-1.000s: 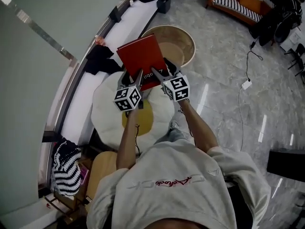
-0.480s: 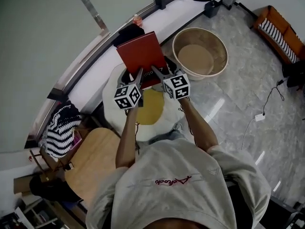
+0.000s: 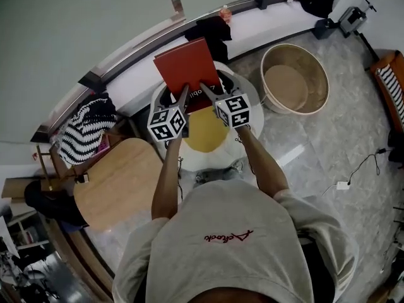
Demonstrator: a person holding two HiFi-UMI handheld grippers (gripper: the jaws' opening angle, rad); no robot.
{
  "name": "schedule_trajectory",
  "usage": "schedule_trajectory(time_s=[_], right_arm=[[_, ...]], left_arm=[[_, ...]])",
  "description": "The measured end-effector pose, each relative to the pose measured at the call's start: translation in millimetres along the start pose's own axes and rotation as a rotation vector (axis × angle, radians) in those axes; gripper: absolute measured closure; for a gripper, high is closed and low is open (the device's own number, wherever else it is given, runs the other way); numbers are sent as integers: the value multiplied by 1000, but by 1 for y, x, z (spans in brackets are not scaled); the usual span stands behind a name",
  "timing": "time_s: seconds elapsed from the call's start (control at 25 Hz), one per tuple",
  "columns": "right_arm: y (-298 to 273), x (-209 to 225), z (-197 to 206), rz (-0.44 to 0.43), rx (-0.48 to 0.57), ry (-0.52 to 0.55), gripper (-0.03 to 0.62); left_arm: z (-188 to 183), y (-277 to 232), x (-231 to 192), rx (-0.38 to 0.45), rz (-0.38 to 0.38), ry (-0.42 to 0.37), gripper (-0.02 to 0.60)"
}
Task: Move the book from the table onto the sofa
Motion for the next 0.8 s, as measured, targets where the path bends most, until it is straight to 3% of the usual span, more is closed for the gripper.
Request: schedule_trajectory(time_s=[0.32, 0.8], right_arm=[[-21, -22, 15, -61, -27, -18, 327], [-24, -26, 68, -31, -121, -72, 327]], left_arm=[[11, 16, -26, -20, -56, 8, 328], [64, 7, -41, -97, -39, 64, 327]])
Point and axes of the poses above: the fingertips, and each gripper's own axes: y backward along the fingers, x to its right, z out of its underside, the point moved 6 cm from there along y, backward along the fingers, and after that the axes turned 4 degrees about -x, right-handed, at the moved point
